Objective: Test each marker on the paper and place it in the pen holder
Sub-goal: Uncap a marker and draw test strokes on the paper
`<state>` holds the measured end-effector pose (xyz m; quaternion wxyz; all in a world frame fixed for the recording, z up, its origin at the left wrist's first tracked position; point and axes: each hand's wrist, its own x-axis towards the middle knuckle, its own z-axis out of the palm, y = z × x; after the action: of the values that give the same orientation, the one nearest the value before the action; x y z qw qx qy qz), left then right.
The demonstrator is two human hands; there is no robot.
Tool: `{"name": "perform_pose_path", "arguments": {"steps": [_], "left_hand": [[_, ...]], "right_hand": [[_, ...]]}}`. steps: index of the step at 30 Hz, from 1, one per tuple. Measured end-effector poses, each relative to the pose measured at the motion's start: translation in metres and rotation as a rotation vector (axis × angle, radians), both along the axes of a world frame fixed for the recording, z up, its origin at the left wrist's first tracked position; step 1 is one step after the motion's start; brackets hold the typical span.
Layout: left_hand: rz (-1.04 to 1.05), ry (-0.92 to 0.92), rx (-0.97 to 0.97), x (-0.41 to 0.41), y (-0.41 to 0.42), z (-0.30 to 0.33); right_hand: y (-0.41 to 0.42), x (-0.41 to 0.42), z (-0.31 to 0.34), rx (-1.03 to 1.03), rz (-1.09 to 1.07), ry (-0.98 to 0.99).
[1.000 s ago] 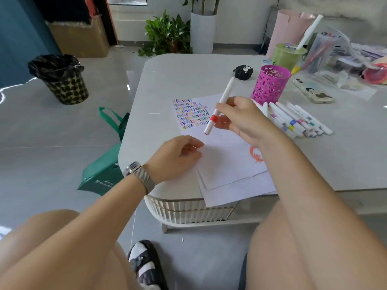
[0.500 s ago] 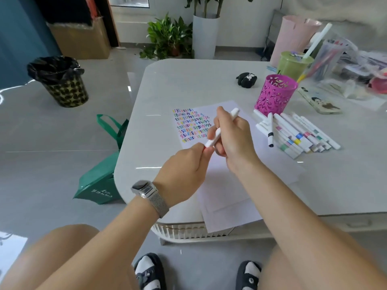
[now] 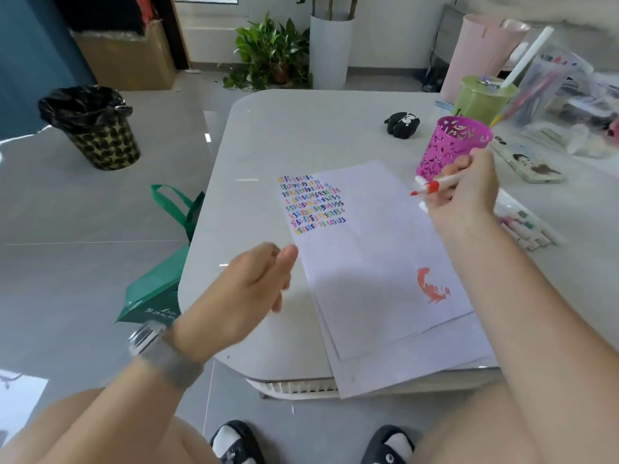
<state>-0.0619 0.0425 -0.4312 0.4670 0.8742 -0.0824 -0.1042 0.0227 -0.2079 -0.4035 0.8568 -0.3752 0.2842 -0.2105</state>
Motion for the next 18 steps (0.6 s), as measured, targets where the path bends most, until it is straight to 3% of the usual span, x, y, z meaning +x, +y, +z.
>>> {"name": "perform_pose_path", "arguments": {"steps": [3,6,10,18], "left_hand": [[-0.078,-0.303,0.474,0.025,-0.007,-0.002],[-0.239,-0.244,0.687,0.048,-0.004,-0.008],[-0.232,-0.076,0.683,0.071,0.0,-0.009],[-0.156,-0.152,0.71,0.062,-0.004,-0.016]], "right_hand": [[0.021,0.0,-0.011,0.073,0.151,-0.053],[0.031,0.003,-0.012,0.128,0.23,-0.125],[0.04,0.008,-0.021,-0.013,0.355,-0.128],[0.094,0.006,-0.054,-0.619,0.497,-0.085]]}}
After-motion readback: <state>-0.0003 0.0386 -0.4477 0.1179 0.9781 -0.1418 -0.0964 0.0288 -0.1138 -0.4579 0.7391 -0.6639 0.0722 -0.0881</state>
